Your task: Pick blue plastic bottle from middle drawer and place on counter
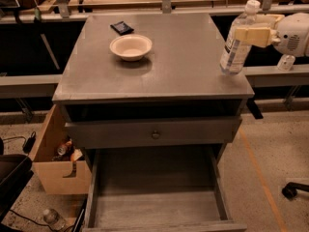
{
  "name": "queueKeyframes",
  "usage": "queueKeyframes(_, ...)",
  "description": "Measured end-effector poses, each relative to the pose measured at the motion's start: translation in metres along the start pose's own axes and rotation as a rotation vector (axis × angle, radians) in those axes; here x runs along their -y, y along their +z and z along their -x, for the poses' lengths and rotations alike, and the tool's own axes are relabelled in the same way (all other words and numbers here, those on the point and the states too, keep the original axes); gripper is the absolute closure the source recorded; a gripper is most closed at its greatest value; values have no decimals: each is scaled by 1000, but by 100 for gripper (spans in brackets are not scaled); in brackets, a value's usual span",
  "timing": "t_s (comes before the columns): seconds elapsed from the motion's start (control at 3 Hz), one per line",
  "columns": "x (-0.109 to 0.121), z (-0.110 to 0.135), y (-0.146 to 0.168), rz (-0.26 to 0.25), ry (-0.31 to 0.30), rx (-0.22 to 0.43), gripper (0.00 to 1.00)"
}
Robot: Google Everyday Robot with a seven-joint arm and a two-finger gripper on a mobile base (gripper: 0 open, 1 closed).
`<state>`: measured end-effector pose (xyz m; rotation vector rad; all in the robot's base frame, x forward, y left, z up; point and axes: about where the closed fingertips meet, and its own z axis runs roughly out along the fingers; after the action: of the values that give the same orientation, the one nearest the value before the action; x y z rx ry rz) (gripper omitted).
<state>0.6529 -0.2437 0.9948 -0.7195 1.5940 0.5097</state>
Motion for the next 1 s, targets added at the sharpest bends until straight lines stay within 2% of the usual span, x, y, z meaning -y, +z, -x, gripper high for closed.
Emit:
queueKeyframes(0.33, 24, -7, 15, 5, 21, 16, 100)
queueKeyframes(1.0, 45, -24, 57, 66, 73, 51, 100)
